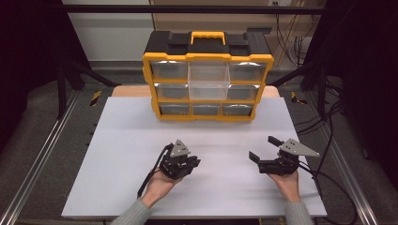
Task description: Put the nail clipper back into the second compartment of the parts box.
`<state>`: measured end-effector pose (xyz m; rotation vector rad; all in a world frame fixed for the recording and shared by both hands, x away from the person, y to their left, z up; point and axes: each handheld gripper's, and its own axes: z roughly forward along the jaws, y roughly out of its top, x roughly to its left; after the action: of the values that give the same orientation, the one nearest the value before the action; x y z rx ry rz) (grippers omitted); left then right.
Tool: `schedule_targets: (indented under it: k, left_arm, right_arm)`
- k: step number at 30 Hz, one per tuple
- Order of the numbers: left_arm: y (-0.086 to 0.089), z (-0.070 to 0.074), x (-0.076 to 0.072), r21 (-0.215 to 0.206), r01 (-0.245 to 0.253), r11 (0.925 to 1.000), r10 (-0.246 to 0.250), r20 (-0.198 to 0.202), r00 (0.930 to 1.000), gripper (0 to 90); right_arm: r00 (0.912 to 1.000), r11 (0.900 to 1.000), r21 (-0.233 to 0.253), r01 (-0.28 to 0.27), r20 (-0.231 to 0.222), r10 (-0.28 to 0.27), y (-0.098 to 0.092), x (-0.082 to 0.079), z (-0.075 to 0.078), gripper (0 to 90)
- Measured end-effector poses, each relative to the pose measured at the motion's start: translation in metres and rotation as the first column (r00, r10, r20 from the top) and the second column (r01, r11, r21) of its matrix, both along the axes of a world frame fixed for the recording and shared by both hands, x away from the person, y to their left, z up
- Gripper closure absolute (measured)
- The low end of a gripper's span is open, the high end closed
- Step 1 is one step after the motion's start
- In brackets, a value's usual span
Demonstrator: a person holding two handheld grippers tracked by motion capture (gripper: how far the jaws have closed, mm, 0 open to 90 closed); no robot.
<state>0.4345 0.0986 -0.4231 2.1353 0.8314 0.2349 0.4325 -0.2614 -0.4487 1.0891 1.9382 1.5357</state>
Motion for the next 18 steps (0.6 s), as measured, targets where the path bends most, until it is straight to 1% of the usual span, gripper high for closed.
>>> schedule_targets:
  k: [14,18]
  left_arm:
    - [0.016,0.017,0.005,-0.042,-0.037,0.9984,0.038,0.023,0.999,79.1]
    - [0.02,0.021,0.006,-0.054,-0.04,0.9977,0.042,0.029,0.9987,79.1]
  right_arm:
    - [1.0,1.0,0.005,0.0,-0.003,0.0,0.0,0.0,-0.001,0.3]
    - [1.0,1.0,0.006,0.0,-0.001,0.0,-0.001,0.0,-0.001,0.3]
